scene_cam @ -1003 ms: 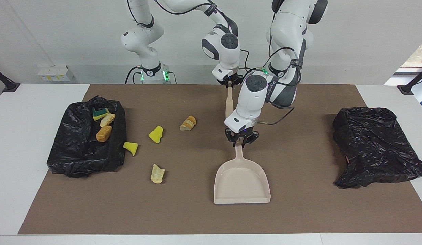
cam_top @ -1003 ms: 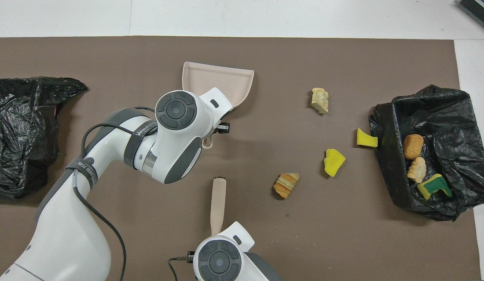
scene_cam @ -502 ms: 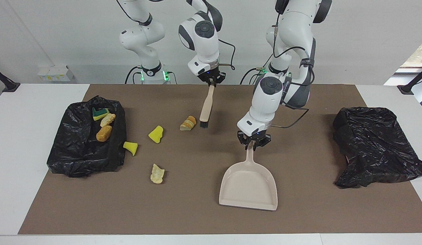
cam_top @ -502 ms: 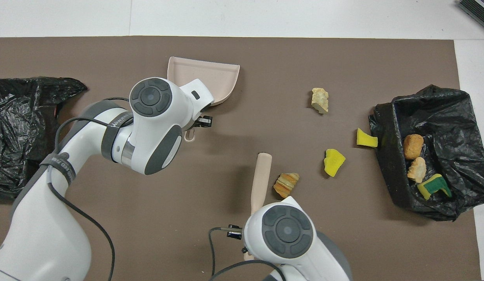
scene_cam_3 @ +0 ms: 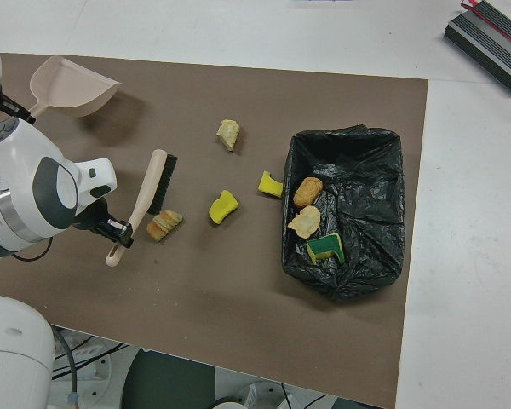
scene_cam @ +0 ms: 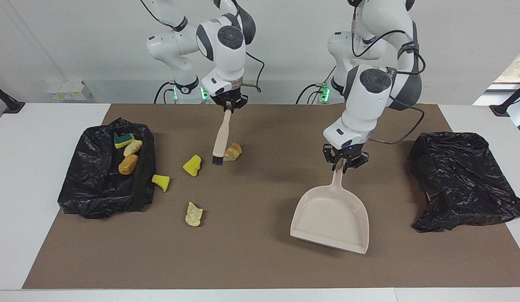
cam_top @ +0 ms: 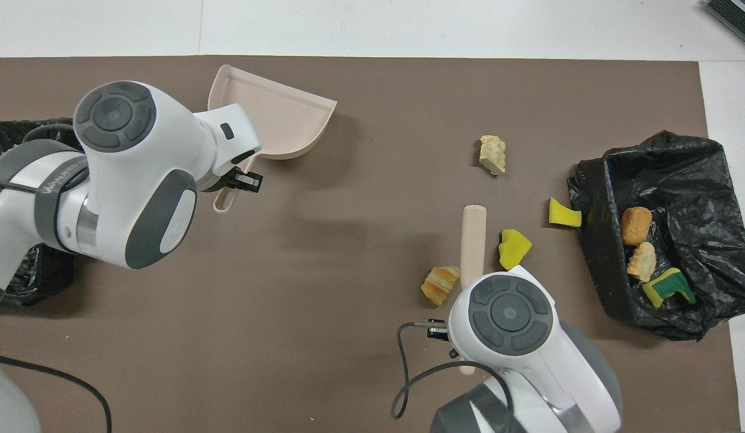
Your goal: Sweep and dump trash in bin
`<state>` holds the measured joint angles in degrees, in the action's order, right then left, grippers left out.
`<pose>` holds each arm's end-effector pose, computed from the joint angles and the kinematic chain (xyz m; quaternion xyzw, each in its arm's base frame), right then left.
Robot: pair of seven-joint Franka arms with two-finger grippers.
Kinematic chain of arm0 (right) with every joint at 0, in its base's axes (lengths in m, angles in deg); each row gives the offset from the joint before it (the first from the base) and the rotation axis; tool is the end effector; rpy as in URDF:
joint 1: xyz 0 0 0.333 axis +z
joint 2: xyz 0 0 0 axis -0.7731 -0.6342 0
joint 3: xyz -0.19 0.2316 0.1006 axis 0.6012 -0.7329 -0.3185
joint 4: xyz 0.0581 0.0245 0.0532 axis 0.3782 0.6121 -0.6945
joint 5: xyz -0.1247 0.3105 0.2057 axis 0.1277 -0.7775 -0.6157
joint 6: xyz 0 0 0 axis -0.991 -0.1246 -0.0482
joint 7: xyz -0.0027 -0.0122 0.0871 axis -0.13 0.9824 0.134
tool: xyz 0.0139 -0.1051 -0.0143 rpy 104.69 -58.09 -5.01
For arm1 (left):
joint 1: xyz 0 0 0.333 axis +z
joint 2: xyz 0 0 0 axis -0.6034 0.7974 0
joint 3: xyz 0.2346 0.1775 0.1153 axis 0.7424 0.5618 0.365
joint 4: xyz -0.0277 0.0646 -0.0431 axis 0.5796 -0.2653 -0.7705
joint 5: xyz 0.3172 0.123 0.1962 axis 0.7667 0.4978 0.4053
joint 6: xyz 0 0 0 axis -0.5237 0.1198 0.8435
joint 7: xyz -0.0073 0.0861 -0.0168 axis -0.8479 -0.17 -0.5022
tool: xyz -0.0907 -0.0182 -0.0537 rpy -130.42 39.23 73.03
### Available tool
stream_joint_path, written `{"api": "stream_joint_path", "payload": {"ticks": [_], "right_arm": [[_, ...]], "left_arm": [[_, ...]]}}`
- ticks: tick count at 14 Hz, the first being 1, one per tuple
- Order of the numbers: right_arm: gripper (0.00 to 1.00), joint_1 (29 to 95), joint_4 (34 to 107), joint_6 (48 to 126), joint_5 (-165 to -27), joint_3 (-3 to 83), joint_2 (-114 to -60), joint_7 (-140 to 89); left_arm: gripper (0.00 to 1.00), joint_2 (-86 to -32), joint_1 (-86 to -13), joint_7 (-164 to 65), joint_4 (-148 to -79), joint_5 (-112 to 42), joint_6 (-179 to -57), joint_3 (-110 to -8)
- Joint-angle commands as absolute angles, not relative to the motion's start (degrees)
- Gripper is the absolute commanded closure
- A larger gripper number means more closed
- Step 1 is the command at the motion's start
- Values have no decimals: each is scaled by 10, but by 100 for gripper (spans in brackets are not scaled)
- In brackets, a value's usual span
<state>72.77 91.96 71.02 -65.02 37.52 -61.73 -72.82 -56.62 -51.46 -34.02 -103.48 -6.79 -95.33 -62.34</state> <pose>0.4008 0.2497 0.4464 0.9907 -0.0648 -0.0872 0.0818 0.5921 -0.2170 0.4665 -0.9805 0.1915 -0.0431 0.0054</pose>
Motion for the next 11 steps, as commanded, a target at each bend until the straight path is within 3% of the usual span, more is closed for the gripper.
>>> {"api": "stream_joint_path", "payload": {"ticks": [1,11], "right_arm": [[100,692,898,676,-600,368,-633,-683],[100,601,881,670,-382,367,-748,-652]], "left_arm": [[100,-585,-493,-275,-1027,-68,-902,-625],[100,-585,-441,32,-1020,-96,-872,-624]]}}
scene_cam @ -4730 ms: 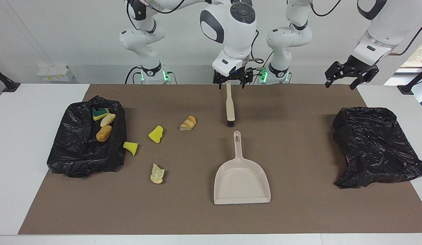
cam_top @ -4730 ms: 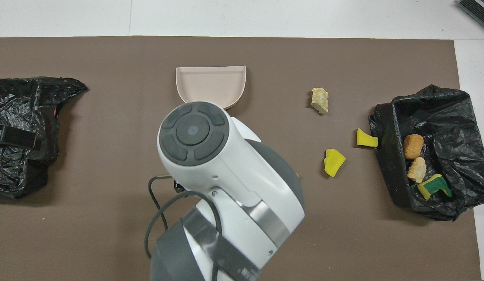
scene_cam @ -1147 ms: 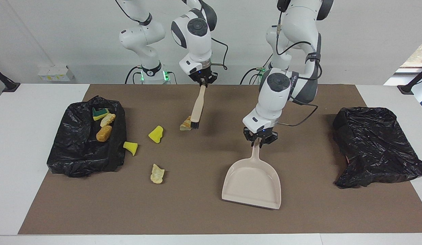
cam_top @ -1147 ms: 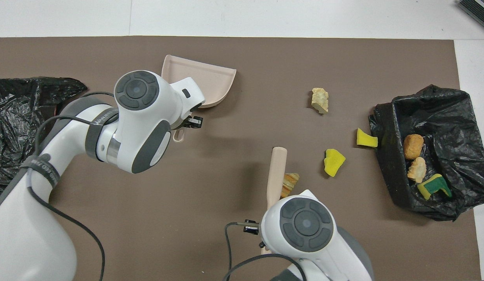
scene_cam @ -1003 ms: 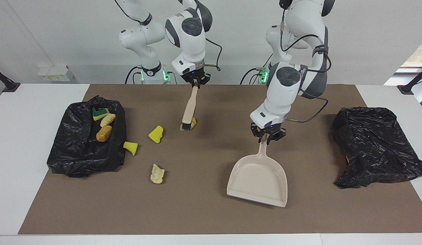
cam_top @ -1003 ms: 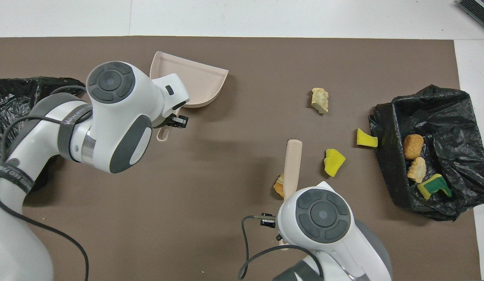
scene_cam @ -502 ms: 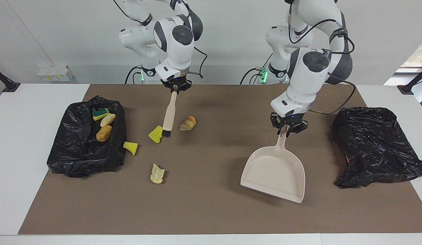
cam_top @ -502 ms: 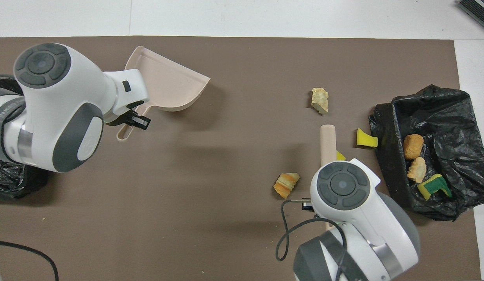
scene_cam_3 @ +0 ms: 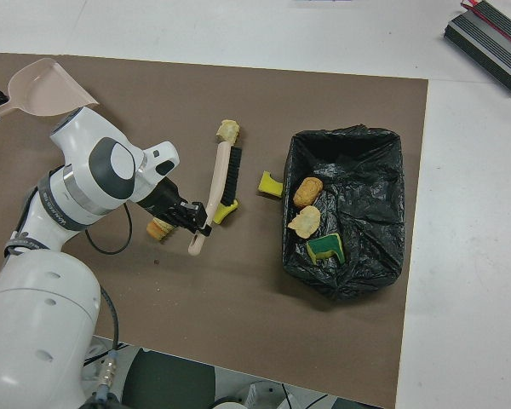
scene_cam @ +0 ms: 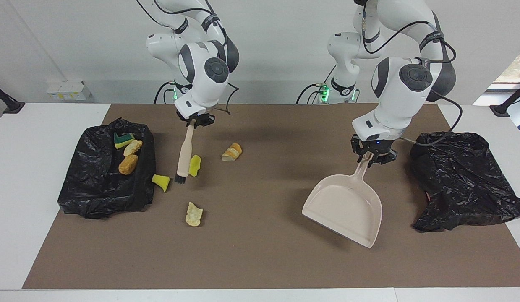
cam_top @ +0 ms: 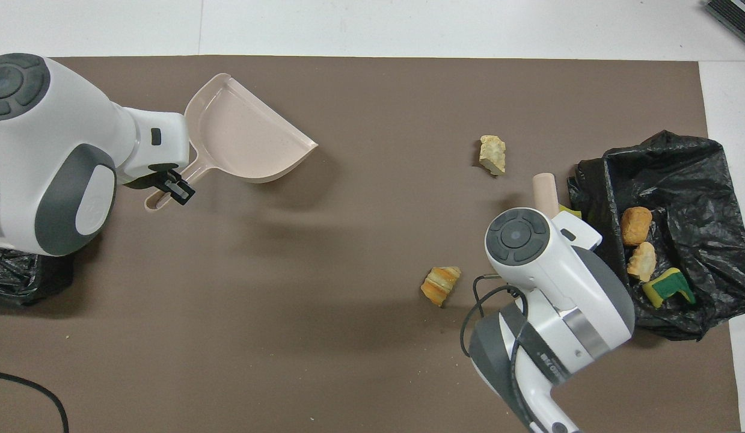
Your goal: Sweep and dump trash in bin
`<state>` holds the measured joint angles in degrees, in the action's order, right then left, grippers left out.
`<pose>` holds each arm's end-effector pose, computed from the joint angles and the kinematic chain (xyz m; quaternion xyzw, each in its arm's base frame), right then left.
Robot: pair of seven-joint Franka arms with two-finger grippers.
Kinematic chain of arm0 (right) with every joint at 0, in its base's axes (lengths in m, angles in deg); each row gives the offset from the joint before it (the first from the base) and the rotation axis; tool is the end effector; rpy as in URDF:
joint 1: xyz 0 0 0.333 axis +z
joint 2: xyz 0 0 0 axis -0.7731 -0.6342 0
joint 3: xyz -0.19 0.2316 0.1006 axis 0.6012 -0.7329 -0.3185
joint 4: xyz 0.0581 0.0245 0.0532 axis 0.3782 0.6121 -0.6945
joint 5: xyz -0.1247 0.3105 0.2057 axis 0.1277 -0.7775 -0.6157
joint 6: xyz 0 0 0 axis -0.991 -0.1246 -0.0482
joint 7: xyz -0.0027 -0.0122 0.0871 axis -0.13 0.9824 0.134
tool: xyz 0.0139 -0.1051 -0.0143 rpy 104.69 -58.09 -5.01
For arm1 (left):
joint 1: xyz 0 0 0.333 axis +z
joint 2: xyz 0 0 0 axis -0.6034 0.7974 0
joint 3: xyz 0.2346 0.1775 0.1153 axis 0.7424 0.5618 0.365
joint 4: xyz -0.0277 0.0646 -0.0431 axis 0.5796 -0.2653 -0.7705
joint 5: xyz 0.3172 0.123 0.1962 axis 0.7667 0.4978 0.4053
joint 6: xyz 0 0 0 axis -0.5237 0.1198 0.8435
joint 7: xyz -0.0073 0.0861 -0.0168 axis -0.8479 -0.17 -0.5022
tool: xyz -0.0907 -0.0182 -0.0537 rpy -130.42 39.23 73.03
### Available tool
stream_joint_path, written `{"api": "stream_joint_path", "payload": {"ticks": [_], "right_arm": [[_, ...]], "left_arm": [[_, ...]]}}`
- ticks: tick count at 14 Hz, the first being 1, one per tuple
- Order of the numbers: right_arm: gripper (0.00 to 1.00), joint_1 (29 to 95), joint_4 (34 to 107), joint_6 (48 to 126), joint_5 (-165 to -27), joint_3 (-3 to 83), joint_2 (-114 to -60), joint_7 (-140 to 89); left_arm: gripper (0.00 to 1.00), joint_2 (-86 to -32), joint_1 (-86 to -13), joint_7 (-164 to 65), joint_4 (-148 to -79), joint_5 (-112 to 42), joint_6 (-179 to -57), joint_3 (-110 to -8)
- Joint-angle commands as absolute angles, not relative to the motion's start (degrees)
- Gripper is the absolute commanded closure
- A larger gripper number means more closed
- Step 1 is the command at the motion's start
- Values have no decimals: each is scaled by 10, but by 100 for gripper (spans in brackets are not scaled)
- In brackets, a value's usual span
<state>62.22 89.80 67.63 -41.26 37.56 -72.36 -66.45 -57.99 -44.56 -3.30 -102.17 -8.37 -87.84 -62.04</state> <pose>0.4728 0.1417 0.3782 0.9571 -0.0220 -0.1035 0.2696 0.6013 -0.1397 0.4802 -0.9240 0.3824 0.0011 0.0024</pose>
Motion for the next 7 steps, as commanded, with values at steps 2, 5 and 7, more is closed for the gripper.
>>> {"api": "stream_joint_path", "payload": {"ticks": [2,5,7], "right_arm": [[100,595,878,671,-366,368,-759,-652],[100,589,874,669,-338,369,-770,-657],[100,577,877,674,-333,369,-784,-662]], "left_arm": [[100,-590,-445,113,-1026,-96,-870,-624],[100,-604,-450,200,-1048,-90,-861,-625],[100,-623,-462,236,-1077,-85,-860,-624]]}}
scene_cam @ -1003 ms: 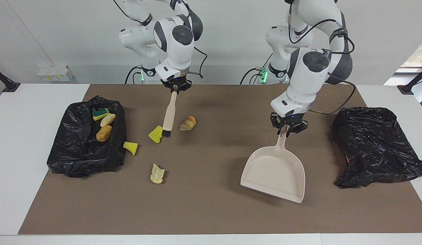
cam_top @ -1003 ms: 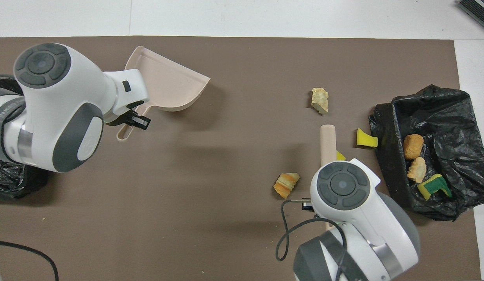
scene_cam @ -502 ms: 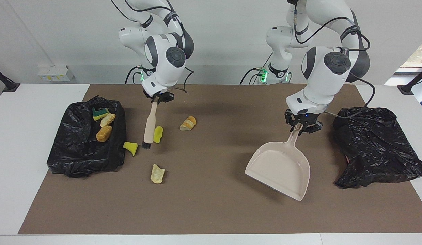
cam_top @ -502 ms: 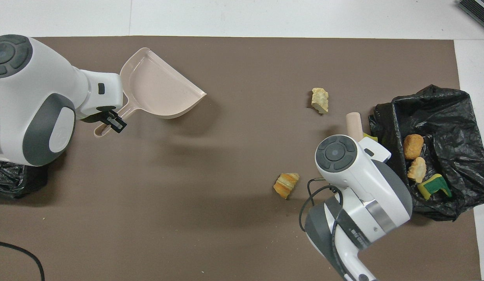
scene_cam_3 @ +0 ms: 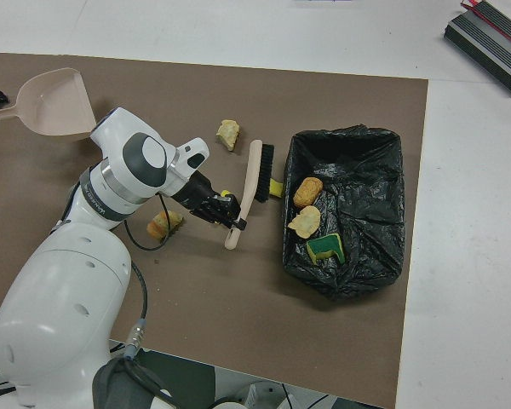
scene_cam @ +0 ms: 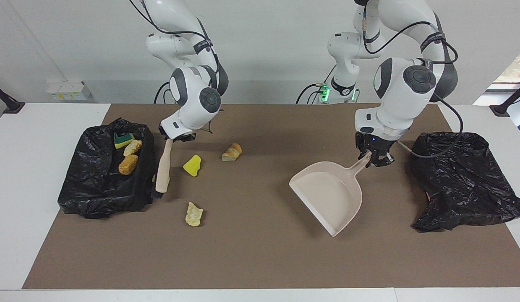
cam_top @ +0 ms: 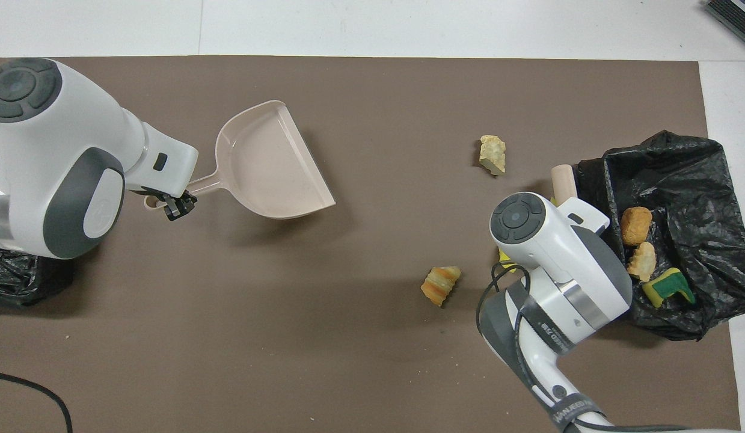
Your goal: Sweep and dump trash in bin
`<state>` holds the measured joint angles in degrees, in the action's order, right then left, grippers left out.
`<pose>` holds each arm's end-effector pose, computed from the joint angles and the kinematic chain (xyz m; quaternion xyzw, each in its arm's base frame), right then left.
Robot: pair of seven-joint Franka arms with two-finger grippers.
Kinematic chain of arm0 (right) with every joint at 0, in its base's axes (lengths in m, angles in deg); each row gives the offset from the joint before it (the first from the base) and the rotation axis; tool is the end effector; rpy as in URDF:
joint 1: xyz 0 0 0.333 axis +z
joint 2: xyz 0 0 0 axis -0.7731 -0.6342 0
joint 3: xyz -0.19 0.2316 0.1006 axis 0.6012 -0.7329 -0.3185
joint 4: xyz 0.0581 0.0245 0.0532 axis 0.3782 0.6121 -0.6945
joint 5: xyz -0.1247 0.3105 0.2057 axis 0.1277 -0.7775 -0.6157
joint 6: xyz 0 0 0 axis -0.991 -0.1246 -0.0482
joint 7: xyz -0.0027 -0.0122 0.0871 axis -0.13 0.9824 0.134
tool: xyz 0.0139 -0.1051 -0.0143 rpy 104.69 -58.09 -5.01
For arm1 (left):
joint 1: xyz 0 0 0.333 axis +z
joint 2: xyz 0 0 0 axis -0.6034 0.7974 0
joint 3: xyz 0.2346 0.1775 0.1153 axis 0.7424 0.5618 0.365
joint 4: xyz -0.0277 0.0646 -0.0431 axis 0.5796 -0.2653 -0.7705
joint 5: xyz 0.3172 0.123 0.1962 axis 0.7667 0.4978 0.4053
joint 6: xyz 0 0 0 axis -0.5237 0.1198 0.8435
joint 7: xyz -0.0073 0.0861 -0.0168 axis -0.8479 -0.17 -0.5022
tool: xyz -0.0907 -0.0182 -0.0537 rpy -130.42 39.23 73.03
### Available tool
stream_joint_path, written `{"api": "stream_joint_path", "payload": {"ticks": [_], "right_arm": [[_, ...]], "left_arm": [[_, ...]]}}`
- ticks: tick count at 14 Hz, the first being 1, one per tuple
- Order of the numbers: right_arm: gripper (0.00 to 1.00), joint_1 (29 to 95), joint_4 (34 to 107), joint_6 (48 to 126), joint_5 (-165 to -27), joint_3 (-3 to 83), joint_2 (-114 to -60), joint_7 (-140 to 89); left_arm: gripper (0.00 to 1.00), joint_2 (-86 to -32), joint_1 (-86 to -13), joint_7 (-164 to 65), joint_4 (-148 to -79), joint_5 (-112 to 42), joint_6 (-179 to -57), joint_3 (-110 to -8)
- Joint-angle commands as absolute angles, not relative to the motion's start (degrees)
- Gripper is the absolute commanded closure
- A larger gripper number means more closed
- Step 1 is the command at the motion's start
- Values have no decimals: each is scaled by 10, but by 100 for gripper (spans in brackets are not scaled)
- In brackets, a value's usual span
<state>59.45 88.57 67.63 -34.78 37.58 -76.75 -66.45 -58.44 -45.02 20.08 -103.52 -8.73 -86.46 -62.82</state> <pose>0.4929 0.1126 0.3525 0.9424 -0.0162 -0.1114 0.3151 0.5909 -0.1511 0.4718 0.8215 -0.5698 -0.0189 0.0081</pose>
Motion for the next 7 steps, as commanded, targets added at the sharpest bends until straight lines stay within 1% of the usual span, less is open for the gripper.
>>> {"api": "stream_joint_path", "payload": {"ticks": [1,2,4,5,7], "right_arm": [[100,569,881,682,-333,367,-785,-665],[100,570,884,688,-333,366,-788,-666],[100,567,886,687,-338,365,-792,-650],[100,577,886,680,-348,365,-790,-635],[100,608,881,681,-414,362,-791,-622]], "left_arm": [[100,-638,-474,241,-1100,-68,-860,-626],[100,-650,-491,243,-1115,-62,-860,-626],[100,-664,-505,244,-1138,-63,-865,-629],[100,-675,-526,243,-1155,-63,-870,-629],[100,-681,-555,243,-1171,-63,-875,-629]]}}
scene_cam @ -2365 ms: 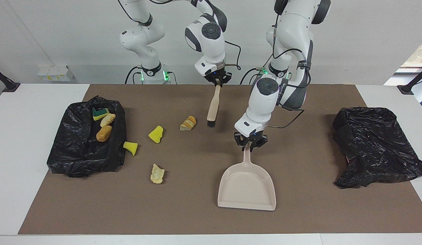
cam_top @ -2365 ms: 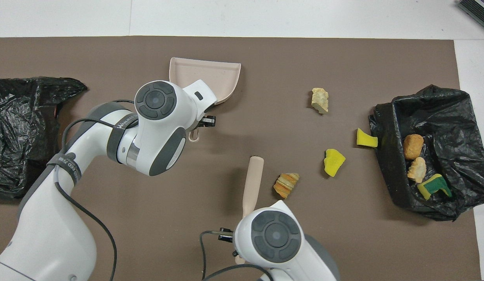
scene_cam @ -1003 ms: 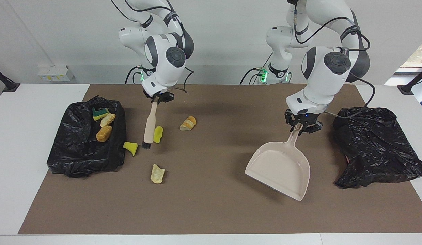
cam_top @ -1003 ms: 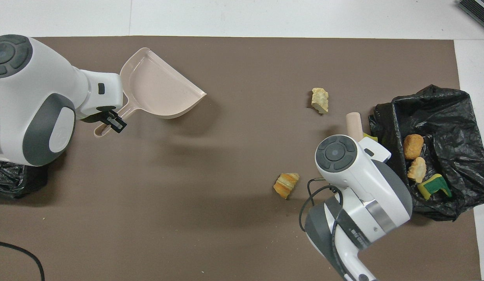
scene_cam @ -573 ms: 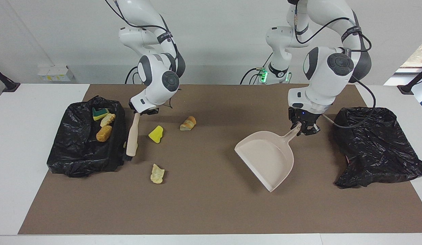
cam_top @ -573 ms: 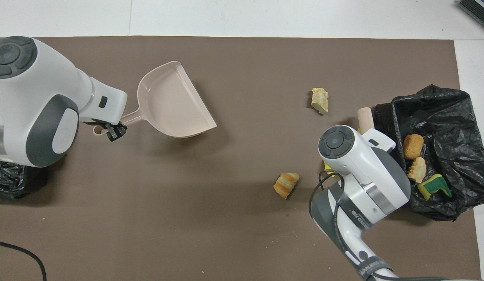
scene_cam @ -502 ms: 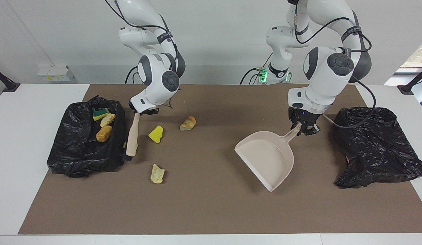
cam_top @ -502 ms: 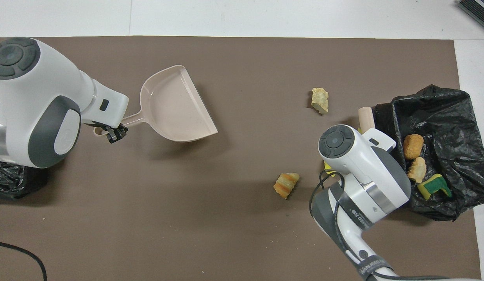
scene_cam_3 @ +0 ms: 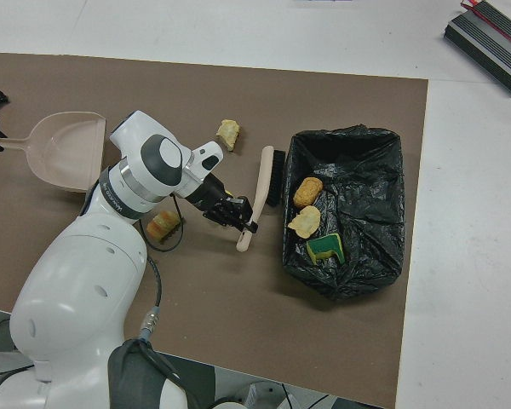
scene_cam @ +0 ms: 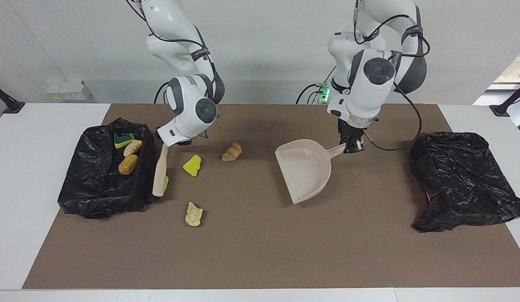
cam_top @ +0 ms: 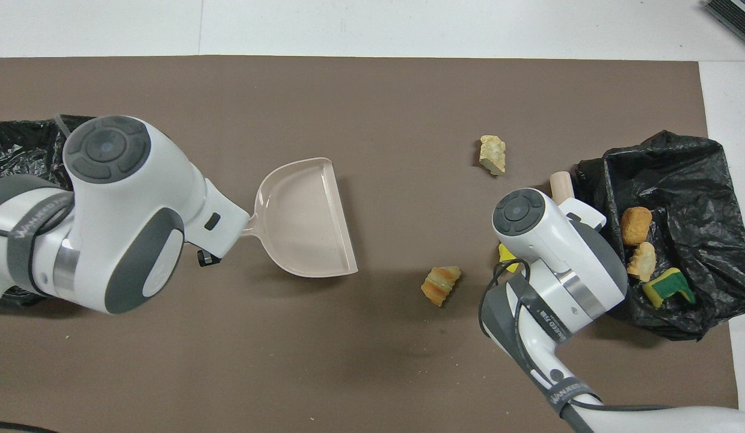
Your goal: Sweep and dump trash in bin
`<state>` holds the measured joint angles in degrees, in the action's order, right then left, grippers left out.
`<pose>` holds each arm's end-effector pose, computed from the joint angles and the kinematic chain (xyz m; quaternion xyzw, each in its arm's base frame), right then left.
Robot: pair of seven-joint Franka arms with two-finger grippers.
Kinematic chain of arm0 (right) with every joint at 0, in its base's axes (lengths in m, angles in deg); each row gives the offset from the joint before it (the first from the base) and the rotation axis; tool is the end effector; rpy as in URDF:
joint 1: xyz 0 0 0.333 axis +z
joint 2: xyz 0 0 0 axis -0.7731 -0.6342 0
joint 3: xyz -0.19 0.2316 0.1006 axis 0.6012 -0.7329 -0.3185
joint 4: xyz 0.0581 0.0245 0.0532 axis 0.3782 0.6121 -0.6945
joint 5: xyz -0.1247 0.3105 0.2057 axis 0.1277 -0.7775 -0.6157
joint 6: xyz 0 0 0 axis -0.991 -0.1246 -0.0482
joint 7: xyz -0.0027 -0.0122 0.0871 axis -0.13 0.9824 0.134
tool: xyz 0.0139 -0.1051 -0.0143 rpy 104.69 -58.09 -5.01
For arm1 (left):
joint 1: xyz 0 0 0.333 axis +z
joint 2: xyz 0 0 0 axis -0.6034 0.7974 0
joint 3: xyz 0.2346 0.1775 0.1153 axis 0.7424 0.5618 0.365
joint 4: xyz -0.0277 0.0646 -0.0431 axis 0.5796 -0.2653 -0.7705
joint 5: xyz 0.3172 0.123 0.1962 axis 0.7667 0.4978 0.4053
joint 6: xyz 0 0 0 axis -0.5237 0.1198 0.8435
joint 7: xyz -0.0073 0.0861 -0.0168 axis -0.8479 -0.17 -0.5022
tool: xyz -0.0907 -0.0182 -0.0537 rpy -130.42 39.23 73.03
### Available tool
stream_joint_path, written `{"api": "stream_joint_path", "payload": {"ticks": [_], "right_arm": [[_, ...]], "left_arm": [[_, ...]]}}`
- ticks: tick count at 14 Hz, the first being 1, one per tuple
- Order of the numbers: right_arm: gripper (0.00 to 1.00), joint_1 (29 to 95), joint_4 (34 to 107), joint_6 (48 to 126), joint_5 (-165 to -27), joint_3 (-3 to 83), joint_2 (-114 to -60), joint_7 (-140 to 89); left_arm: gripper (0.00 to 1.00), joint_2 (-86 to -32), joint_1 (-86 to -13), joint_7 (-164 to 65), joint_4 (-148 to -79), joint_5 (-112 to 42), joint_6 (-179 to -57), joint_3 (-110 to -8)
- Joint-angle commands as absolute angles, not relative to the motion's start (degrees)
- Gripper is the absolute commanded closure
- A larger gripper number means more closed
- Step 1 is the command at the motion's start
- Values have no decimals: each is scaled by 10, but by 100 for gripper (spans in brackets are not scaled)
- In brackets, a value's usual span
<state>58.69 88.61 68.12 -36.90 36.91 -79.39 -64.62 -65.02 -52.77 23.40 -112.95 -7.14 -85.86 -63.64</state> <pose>0.4922 0.1151 0.3279 0.9434 -0.0017 -0.1431 0.2993 0.5208 -0.2205 0.4611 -0.7535 0.6552 0.0541 0.0025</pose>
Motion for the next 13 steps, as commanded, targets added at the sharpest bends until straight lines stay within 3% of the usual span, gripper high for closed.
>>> {"api": "stream_joint_path", "payload": {"ticks": [1,4,6,10,13], "right_arm": [[100,622,879,685,-454,361,-791,-612],[100,664,870,699,-547,359,-790,-600],[100,679,824,686,-612,360,-804,-603],[100,661,757,635,-690,360,-802,-570],[100,660,753,622,-690,361,-793,-510]], "left_arm": [[100,-681,-568,243,-1182,-63,-885,-628],[100,-682,-594,237,-1214,-62,-920,-628],[100,-682,-619,219,-1228,-62,-929,-629],[100,-682,-652,191,-1259,-54,-959,-629],[100,-680,-668,163,-1287,-54,-1008,-629]]}}
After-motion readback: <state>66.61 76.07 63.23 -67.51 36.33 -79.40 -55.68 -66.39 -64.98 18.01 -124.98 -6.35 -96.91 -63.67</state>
